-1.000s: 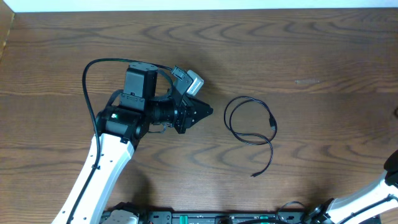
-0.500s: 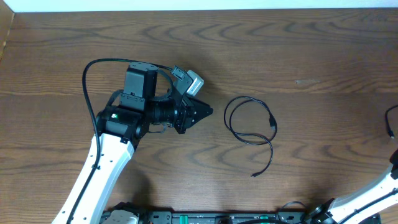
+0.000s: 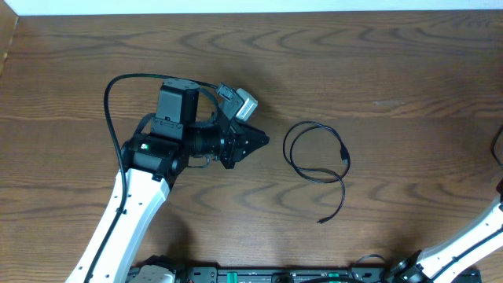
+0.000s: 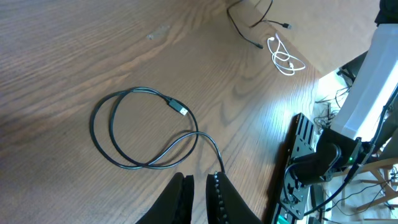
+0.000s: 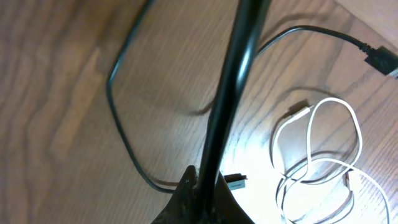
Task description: Untangle cables
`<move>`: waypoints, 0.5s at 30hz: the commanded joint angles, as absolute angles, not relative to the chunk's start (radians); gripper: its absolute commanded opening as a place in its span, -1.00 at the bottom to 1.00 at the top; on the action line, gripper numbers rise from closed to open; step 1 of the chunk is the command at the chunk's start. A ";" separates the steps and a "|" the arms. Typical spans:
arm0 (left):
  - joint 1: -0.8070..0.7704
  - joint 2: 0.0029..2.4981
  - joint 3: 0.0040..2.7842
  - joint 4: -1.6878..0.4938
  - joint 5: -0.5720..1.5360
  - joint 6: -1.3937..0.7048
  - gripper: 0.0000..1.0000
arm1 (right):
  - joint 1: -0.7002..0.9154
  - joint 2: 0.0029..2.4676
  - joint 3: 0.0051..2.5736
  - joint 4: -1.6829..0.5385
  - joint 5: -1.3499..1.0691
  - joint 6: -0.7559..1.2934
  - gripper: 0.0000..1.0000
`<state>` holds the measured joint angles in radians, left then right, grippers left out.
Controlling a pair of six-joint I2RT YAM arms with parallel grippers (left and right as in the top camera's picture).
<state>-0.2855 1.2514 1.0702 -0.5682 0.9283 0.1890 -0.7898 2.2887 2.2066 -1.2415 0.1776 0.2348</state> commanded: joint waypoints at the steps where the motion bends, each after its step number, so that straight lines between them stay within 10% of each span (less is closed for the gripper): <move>1: -0.288 1.255 1.066 -0.564 0.926 0.209 -0.72 | -0.809 2.286 2.210 -1.244 0.218 0.266 -0.97; 15: -0.288 1.255 1.066 -0.564 0.926 0.209 -0.73 | -0.802 2.337 2.210 -1.207 0.068 0.178 -0.88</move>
<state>-0.2855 1.2514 1.0702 -0.5682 0.9283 0.1894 -0.8093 2.2910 2.2066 -1.2068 0.1238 0.2195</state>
